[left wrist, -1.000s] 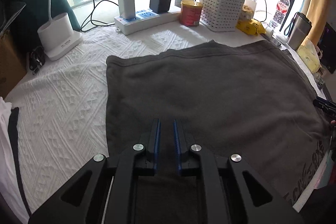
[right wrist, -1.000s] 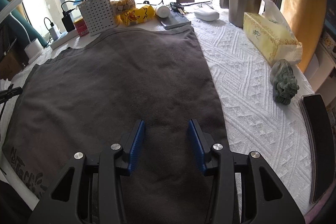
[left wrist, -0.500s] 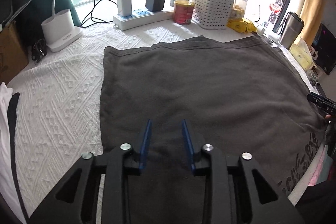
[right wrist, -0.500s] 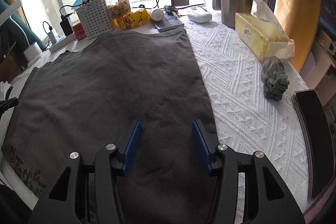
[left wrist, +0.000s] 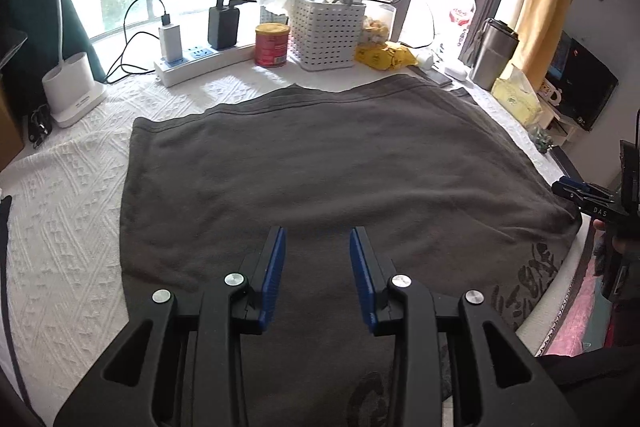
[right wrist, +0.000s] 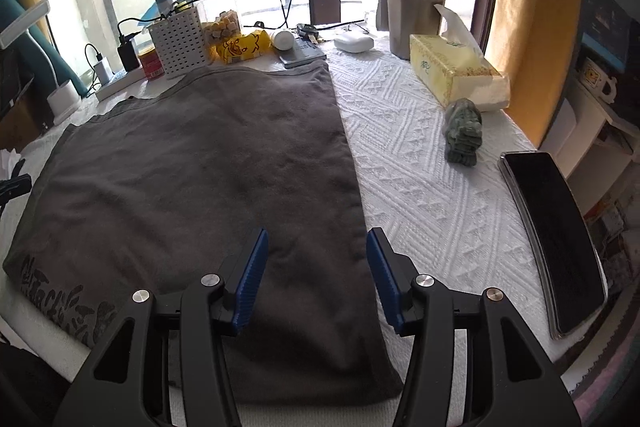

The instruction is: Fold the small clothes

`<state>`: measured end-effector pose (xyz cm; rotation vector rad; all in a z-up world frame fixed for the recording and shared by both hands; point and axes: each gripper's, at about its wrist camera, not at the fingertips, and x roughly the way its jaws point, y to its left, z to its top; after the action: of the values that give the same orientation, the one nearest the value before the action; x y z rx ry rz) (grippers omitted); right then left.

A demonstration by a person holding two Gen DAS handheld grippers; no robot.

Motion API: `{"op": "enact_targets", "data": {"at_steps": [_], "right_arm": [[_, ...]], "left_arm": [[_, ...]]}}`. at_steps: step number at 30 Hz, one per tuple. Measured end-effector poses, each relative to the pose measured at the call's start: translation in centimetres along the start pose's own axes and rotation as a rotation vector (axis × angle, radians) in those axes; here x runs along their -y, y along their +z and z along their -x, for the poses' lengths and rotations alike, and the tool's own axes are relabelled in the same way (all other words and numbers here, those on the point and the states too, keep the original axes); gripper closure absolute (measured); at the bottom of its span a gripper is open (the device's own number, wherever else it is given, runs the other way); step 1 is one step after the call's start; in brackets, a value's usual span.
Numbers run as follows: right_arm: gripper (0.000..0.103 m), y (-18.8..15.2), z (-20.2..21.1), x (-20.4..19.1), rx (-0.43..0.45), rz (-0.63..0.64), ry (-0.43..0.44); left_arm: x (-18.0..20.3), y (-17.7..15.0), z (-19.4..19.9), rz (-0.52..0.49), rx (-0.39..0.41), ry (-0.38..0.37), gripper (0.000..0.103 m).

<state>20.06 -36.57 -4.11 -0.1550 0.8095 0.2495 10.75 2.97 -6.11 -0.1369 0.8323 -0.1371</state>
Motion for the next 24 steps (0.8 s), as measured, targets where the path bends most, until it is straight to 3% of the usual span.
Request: {"op": "enact_targets", "data": {"at_steps": [10, 11, 14, 15, 24], "right_arm": [[0.049, -4.5, 3.3, 0.3, -0.002, -0.066, 0.028], [0.047, -5.0, 3.6, 0.3, -0.002, -0.077, 0.031], [0.021, -6.3, 4.4, 0.2, -0.001, -0.11, 0.038], [0.019, -6.5, 4.6, 0.1, -0.003, -0.115, 0.045], [0.019, -6.9, 5.1, -1.4, -0.056, -0.087, 0.125]], "left_arm": [[3.2, -0.9, 1.3, -0.058, 0.019, -0.074, 0.068], [3.3, -1.1, 1.4, -0.063, 0.018, -0.075, 0.068], [3.7, -1.5, 1.5, -0.068, 0.015, -0.081, 0.068], [3.8, -1.7, 1.5, -0.067, 0.015, -0.085, 0.068], [3.3, -2.9, 1.9, -0.031, 0.016, -0.088, 0.067]]}}
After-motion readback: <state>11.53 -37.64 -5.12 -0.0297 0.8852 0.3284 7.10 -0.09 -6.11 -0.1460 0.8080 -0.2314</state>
